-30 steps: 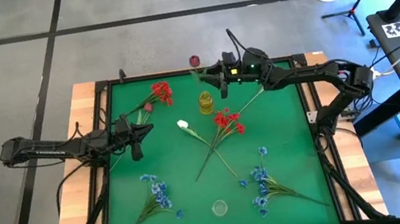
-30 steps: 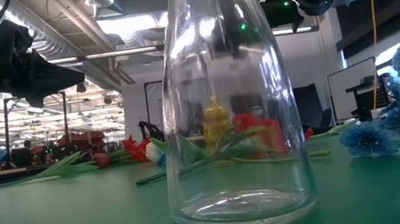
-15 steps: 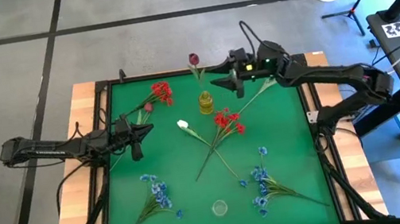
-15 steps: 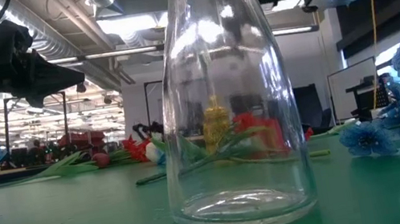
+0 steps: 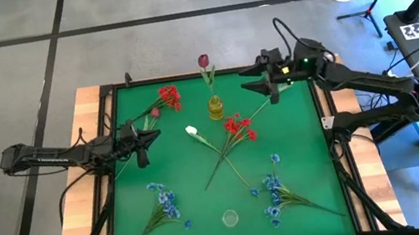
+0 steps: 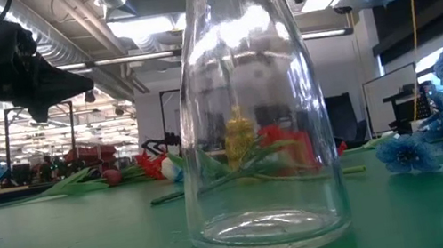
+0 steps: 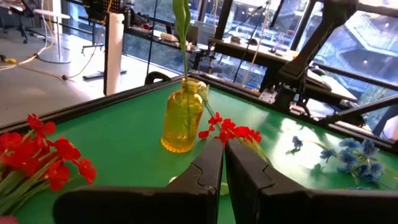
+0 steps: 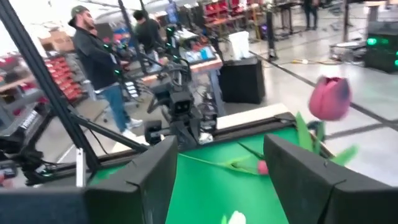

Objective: Sort flowers into vase by color
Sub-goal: Put the bottom red flowers into the yellow vase

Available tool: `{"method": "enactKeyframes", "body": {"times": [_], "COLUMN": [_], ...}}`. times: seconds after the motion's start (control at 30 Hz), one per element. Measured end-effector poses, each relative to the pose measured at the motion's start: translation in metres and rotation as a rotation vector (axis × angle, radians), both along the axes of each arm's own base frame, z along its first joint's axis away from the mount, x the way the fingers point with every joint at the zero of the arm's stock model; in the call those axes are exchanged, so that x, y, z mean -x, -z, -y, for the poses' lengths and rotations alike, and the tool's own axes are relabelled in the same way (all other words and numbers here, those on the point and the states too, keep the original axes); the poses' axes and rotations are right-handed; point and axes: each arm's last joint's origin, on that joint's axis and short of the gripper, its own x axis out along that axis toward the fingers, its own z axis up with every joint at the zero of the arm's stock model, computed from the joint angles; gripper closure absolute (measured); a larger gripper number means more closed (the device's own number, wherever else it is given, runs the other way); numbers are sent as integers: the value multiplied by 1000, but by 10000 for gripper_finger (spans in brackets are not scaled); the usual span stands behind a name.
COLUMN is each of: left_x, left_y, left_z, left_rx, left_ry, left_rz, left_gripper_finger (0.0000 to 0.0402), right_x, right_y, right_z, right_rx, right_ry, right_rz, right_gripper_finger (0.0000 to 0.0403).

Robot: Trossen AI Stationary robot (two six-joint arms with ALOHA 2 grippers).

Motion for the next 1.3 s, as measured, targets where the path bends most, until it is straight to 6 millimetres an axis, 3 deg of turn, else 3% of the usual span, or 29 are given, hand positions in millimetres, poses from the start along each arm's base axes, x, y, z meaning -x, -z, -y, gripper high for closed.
{"method": "enactKeyframes", "body": {"times": [0.27,0.4,0.63,0.73,0.87,1.0,1.17,1.3], "left_x": [0,-1,0,0,-5,-18,-45,-76], "left_y": [-12,-13,-13,-17,-29,-45,-64,-67], "left_z": [1,1,-1,0,2,5,6,10], "left_rx": [140,118,234,183,132,78,71,89], "left_ry": [33,50,-19,3,87,152,171,274], "left_rz": [180,186,236,243,202,43,-118,-229], "left_gripper_finger": [384,384,384,384,381,376,376,376], "right_x": [-8,-13,-21,-27,-30,-24,-16,-13], "right_y": [-1,-1,4,12,36,57,78,91], "right_z": [-43,-66,-89,-96,-99,-87,-69,-59], "right_rx": [40,106,142,143,107,76,16,1], "right_ry": [-25,-28,-54,-82,-136,-149,-66,42], "right_rz": [-33,-33,-54,-40,38,118,143,103], "right_gripper_finger": [166,166,166,166,166,166,166,166]}}
